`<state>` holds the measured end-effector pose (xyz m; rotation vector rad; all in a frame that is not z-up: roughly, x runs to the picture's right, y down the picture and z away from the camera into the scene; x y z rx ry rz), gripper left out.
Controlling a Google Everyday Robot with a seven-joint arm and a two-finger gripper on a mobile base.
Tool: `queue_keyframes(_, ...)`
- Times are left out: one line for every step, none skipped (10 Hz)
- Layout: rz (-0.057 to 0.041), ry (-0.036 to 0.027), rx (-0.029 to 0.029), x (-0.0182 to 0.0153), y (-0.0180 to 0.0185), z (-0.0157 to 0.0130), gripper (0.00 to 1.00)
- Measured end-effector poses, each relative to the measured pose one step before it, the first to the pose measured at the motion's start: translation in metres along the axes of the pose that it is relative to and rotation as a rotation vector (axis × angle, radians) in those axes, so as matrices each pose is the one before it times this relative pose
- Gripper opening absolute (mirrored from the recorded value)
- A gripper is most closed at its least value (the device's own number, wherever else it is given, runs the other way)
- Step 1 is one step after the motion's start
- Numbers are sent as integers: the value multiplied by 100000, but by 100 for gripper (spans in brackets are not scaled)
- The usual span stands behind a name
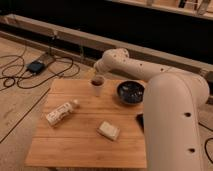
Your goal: Place the pepper in the ceramic cup
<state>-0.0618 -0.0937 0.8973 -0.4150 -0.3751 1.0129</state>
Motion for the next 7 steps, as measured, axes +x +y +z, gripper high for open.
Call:
queue_keyframes(410,-549,463,230,-145,-248,80)
queue_keyframes(149,-259,358,76,-19,-248,80)
queue_keyframes(408,507,59,167,141,-270,80)
queue_keyframes(117,93,35,21,5,-62,80)
queue_keyframes(2,-86,103,-49,-50,-48,80)
queue_keyframes(-7,46,-113,21,61,44,80)
queue_keyframes(17,-2,108,7,-63,-38,80)
